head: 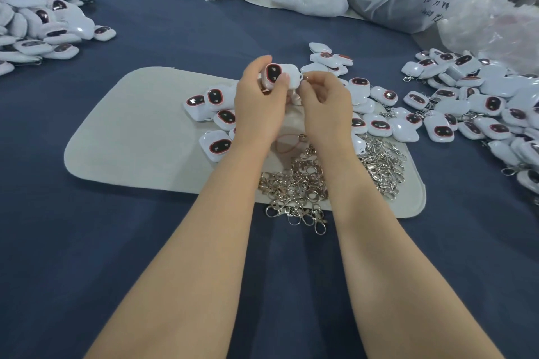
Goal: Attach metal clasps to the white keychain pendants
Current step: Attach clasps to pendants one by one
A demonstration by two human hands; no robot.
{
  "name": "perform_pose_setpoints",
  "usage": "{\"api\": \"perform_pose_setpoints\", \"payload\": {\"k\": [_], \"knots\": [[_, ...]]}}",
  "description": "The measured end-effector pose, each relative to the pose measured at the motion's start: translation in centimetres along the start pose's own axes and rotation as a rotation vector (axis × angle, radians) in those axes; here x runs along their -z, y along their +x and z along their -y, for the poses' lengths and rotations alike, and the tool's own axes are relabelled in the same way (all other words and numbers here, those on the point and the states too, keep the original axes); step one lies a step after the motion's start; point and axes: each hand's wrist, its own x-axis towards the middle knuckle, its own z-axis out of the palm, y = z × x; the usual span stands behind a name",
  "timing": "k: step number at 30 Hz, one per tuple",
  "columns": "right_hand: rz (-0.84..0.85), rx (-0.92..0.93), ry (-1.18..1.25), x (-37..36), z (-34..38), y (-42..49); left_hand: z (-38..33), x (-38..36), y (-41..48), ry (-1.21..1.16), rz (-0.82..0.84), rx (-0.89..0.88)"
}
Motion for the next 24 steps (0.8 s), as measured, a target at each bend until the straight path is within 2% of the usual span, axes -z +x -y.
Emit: {"api": "perform_pose_setpoints", "payload": {"k": [4,9,15,20,24], "knots": [[-0.063,0.009,0.104,-0.09,0.05,-0.07,-0.46,-0.07,-0.17,-0.292,-0.002,0.176],[-0.139,0.075,0.044,-0.07,-0.07,-0.08,-0.65,-0.12,-0.29,-0.339,-0.001,0.233],[-0.128,0.144,-0.126,0.09,-0.55,0.06,-0.42,0.2,-0.27,-0.06,0.019,0.007],[-0.097,0.157,-0.175,0.11,-0.64,0.03,-0.19,0.12,-0.45,0.038,0.004,-0.157],[-0.059,0.126,-0.173,0.02,-0.54,-0.16,-0.03,-0.01,-0.28,0.098,0.019,-0.217]]}}
